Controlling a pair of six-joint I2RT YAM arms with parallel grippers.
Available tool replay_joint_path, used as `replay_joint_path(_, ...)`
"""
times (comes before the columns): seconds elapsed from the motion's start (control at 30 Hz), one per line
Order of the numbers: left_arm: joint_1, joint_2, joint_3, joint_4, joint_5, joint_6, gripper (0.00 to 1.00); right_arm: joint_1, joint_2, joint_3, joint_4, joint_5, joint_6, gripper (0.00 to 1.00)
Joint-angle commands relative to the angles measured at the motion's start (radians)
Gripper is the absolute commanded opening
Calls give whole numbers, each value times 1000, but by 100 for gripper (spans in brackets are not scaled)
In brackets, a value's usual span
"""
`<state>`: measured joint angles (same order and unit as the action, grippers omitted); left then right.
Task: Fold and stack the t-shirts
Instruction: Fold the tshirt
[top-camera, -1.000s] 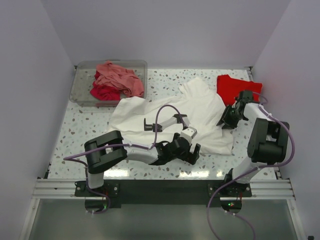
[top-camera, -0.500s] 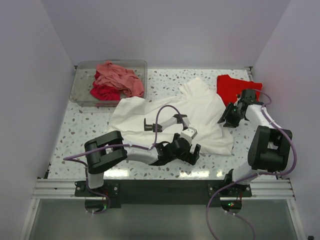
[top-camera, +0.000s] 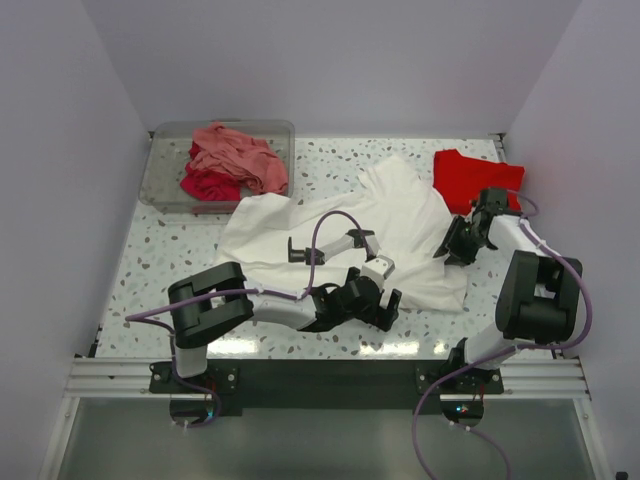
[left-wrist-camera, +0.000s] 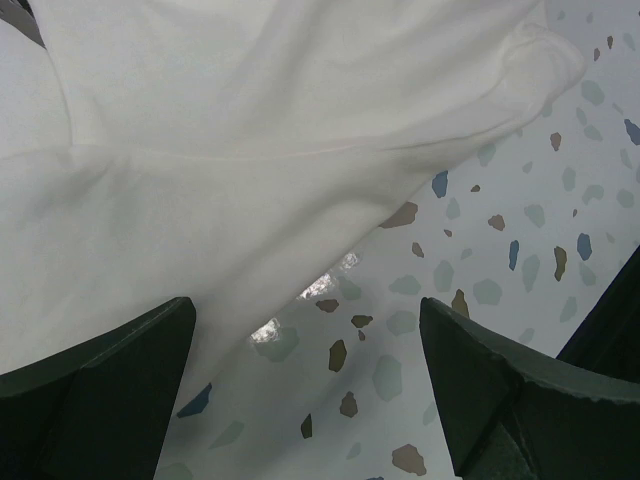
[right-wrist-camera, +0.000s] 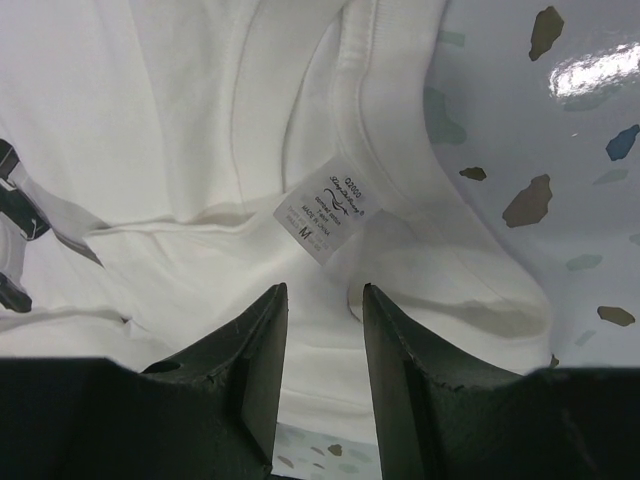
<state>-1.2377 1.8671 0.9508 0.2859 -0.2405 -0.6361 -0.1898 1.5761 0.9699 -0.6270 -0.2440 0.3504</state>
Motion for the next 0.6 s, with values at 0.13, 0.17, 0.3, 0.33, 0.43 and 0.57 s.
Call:
replay_joint_path(0.13, -17, -3, -27, -111, 10, -34, 100, 0, 22, -16, 32, -3, -2, 38)
replay_joint_path(0.17, -19, -3, -27, -111, 10, -34, 100, 0, 25, -16, 35, -6, -1, 36)
replay_joint_path(0.3, -23, 4, -32, -113, 12, -34, 100, 0, 38, -8, 58, -43, 9, 11)
replay_joint_path(0.33, -23, 4, -35, -113, 12, -36, 100, 1, 41, -7, 62, -49, 12, 6)
replay_joint_path(0.43, -25, 3, -38, -111, 12, -39, 100, 1, 42, 1, 70, -67, 12, 0)
replay_joint_path(0.57, -26, 3, -46, -108, 10, -40, 100, 1, 13, 7, 75, -77, -1, 0)
